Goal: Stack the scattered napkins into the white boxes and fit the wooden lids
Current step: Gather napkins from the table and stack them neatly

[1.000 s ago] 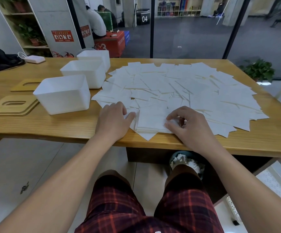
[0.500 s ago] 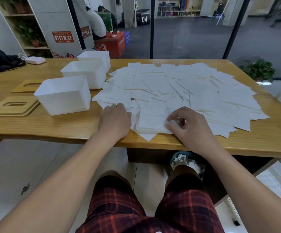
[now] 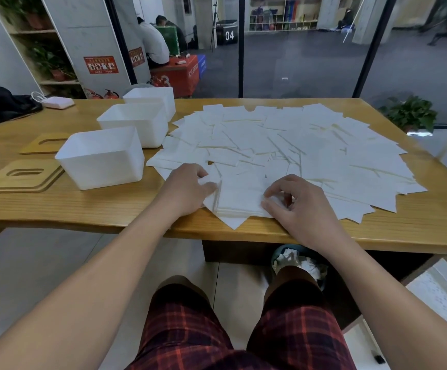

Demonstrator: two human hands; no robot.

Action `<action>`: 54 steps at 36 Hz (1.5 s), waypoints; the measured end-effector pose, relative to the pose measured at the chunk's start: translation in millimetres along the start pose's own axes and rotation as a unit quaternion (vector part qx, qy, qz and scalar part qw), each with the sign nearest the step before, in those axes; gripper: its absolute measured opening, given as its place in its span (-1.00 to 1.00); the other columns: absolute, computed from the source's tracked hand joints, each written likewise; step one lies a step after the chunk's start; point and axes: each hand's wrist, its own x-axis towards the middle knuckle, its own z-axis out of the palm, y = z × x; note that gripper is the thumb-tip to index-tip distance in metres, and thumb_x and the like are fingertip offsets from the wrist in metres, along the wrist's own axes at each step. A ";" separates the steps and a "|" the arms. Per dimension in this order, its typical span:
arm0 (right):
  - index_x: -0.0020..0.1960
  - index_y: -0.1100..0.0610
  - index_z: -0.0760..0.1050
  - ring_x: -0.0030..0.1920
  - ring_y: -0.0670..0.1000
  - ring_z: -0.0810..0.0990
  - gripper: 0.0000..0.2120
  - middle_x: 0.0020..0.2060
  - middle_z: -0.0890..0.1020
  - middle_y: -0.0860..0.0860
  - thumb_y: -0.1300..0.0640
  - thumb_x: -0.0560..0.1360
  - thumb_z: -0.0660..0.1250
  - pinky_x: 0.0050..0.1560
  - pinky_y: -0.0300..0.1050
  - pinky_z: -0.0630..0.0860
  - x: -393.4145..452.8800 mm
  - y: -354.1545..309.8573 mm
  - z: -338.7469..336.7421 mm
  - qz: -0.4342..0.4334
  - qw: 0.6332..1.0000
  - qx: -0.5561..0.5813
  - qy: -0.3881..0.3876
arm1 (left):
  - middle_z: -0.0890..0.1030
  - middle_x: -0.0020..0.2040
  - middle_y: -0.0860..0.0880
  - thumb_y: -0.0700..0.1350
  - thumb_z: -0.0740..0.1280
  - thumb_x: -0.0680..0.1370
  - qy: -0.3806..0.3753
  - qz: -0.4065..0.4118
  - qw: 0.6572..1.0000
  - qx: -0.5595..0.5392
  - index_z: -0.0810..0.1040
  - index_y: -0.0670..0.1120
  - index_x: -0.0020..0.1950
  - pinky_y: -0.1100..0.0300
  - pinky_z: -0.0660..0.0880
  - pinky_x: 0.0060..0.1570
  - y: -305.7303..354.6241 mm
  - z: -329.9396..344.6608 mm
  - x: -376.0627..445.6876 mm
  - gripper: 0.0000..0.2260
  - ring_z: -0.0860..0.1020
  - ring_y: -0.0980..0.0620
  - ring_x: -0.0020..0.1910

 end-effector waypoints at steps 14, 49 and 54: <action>-0.02 -0.15 0.66 -0.06 -0.11 0.58 -0.95 0.00 0.64 -0.22 -0.09 0.58 0.49 -0.11 -0.35 0.43 -0.9 -3.5 -2.8 0.008 1.000 0.001 -0.002 | 0.70 0.07 0.09 -0.08 0.34 0.71 0.171 -0.025 0.968 -0.182 0.64 0.05 0.16 -0.03 0.71 -0.05 -41.4 -41.2 3.5 -0.90 0.73 0.04 -0.14; 0.29 -0.07 0.59 -0.26 -0.08 0.69 -0.64 -0.15 0.68 -0.06 0.03 0.53 0.57 -0.16 -0.14 0.66 13.7 4.3 -12.9 0.138 0.986 0.081 0.041 | 0.71 -0.24 0.06 0.01 0.44 0.65 0.029 0.061 0.995 -0.068 0.45 0.18 0.36 0.20 0.53 -0.21 9.1 21.6 -27.9 -0.68 0.64 0.16 -0.25; 0.35 -0.07 0.56 -0.13 -0.12 0.62 -0.55 0.09 0.59 -0.16 -0.03 0.51 0.58 -0.10 -0.25 0.56 12.8 5.1 -11.3 0.110 0.992 0.034 0.050 | 0.58 -0.17 0.09 0.06 0.43 0.63 0.044 0.085 0.995 -0.002 0.50 0.13 0.34 0.16 0.45 -0.20 8.8 16.4 -24.7 -0.70 0.57 0.12 -0.17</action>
